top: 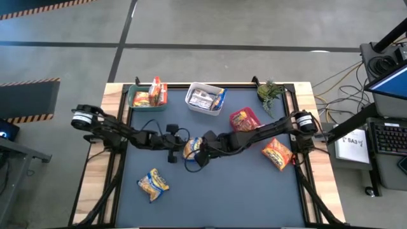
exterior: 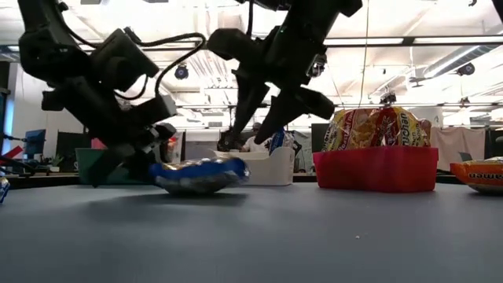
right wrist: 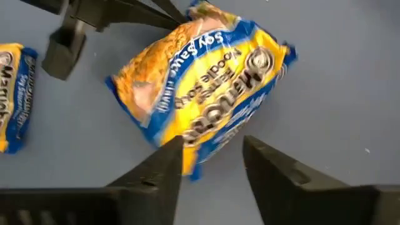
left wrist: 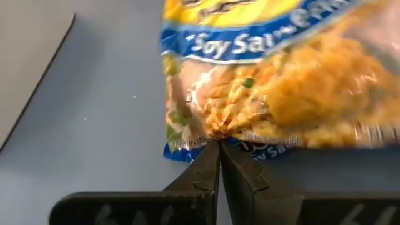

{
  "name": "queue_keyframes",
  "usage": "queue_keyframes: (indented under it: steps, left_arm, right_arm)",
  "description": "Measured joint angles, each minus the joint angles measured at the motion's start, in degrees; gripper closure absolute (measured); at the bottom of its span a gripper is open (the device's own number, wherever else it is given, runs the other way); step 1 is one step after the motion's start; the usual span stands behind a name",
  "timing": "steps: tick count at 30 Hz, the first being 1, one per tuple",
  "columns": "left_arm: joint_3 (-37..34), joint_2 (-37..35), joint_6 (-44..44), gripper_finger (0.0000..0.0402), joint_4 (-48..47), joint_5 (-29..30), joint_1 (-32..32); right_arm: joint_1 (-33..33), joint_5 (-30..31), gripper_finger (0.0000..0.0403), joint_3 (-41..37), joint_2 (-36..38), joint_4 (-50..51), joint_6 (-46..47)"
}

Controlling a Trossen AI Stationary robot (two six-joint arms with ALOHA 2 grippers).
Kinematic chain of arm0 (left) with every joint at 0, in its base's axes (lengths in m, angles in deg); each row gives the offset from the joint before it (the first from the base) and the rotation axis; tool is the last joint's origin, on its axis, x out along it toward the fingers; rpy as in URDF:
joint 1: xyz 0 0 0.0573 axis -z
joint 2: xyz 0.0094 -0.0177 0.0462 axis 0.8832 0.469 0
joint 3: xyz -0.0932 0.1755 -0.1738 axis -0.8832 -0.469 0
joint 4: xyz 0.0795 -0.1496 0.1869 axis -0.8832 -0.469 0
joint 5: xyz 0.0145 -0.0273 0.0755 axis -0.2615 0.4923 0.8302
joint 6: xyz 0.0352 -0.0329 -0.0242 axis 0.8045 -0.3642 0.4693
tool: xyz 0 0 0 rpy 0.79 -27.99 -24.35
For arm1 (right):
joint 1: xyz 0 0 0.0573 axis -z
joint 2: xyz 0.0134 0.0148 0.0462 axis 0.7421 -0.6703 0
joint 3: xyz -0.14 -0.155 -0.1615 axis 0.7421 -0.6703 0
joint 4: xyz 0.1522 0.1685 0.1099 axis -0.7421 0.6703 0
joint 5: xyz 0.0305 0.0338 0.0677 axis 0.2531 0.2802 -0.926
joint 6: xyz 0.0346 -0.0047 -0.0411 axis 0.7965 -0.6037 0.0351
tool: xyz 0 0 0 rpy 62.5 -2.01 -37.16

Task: Sort Maruchan noodles
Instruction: Put the blue noodle pack into the white bin

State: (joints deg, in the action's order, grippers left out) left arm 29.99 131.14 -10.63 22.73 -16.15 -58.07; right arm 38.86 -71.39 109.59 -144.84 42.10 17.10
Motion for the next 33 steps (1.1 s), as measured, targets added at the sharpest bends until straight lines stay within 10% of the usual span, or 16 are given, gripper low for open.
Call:
queue_keyframes:
  steps: [8, 22, 33]
  left_arm:
    - [0.24, 0.64, -0.30, 0.0401, -1.80, -0.59, -1.13]
    - [-0.19, -21.15, -4.55, 0.0402, -16.57, -12.29, -1.13]
    - [-0.30, -10.55, -2.59, 0.0402, -10.59, -14.29, -1.13]
  right_arm:
    - [1.15, -0.17, 0.0153, -2.52, -0.02, -1.39, 0.98]
    - [0.31, -1.26, 0.0142, -2.76, 0.09, -2.56, 0.31]
    - [3.58, -1.28, 0.0142, -8.20, 0.13, -16.84, 0.05]
